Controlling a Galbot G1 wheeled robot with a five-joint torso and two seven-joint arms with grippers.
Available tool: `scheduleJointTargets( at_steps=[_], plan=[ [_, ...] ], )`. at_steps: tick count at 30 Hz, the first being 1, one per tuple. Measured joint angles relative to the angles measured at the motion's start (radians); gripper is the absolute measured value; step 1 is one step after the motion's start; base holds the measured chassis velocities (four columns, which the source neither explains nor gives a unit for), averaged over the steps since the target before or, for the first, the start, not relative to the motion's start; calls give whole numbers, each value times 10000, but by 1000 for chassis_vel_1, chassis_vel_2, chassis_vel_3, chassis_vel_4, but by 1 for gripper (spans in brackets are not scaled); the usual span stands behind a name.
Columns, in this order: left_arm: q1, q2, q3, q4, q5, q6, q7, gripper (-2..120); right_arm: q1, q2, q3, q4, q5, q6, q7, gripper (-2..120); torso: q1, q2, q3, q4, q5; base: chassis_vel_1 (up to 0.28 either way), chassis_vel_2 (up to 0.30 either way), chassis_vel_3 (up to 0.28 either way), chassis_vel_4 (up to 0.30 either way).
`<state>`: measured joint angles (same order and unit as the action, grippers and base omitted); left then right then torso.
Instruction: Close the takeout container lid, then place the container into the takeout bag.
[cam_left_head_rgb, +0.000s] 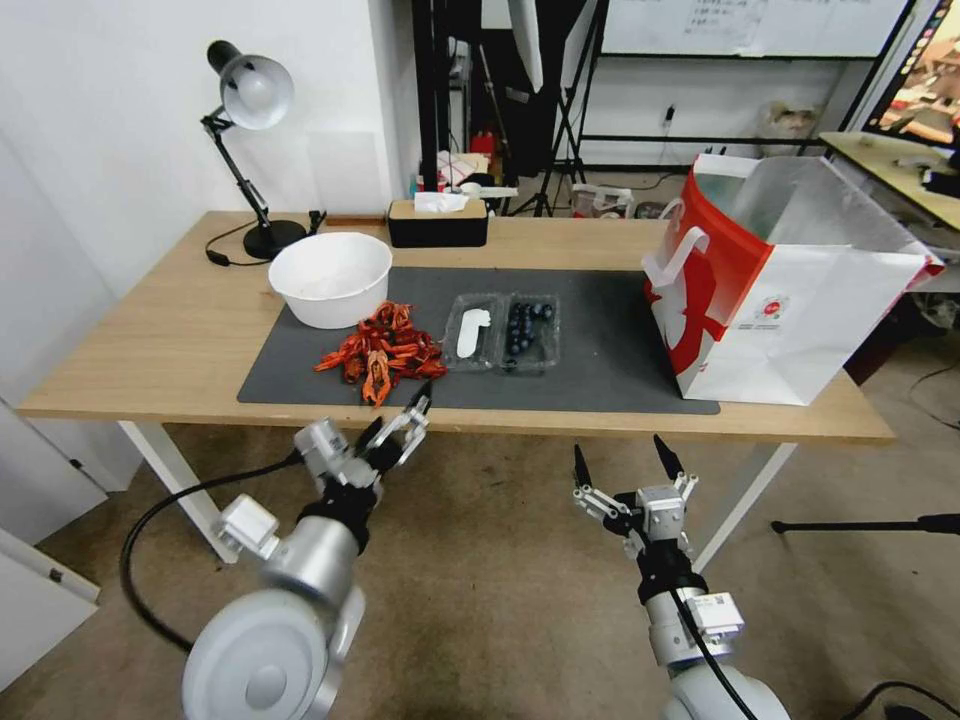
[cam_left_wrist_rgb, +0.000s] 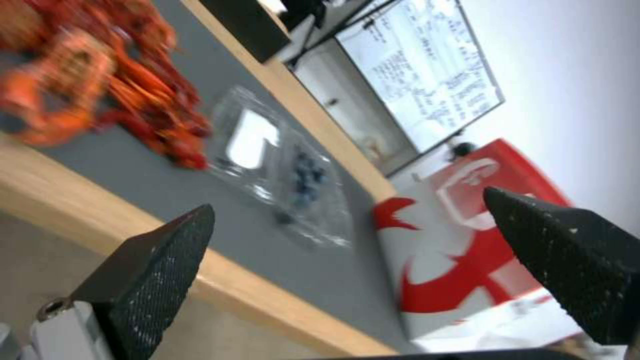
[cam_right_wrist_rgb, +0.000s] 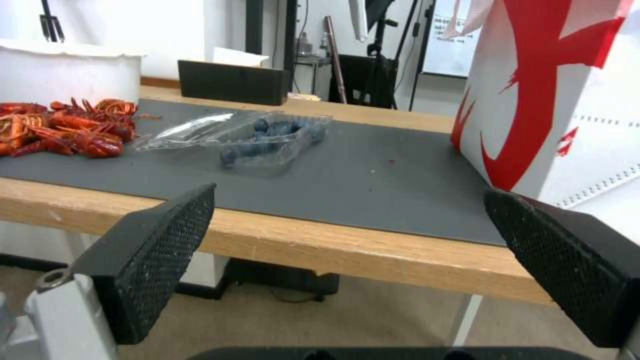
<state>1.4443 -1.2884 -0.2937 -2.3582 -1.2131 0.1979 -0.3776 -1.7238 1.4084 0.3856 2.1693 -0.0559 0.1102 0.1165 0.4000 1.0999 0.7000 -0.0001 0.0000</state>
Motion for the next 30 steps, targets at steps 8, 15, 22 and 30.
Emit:
scheduleJointTargets(
  at_steps=[8,15,22,30],
  plan=[
    [-1559,25,626,776,-1378,4,-631,100,-239,157,64,111,-194,31,-7,100,0,0,0,1,0,0,0,0,0],
    [-3427,-122,1753,2308,-1568,-280,-1279,100,-302,303,108,70,-313,36,-6,100,0,0,1,0,1,0,0,0,0],
    [-4461,-168,2351,3271,-1642,-349,-1493,100,-276,409,89,-70,-427,40,-7,100,0,0,1,1,2,0,0,0,0],
    [-5094,-267,2656,4054,-1773,-377,-1665,100,-263,540,36,-245,-564,131,2,100,1,0,0,1,0,0,0,0,0]
  ],
)
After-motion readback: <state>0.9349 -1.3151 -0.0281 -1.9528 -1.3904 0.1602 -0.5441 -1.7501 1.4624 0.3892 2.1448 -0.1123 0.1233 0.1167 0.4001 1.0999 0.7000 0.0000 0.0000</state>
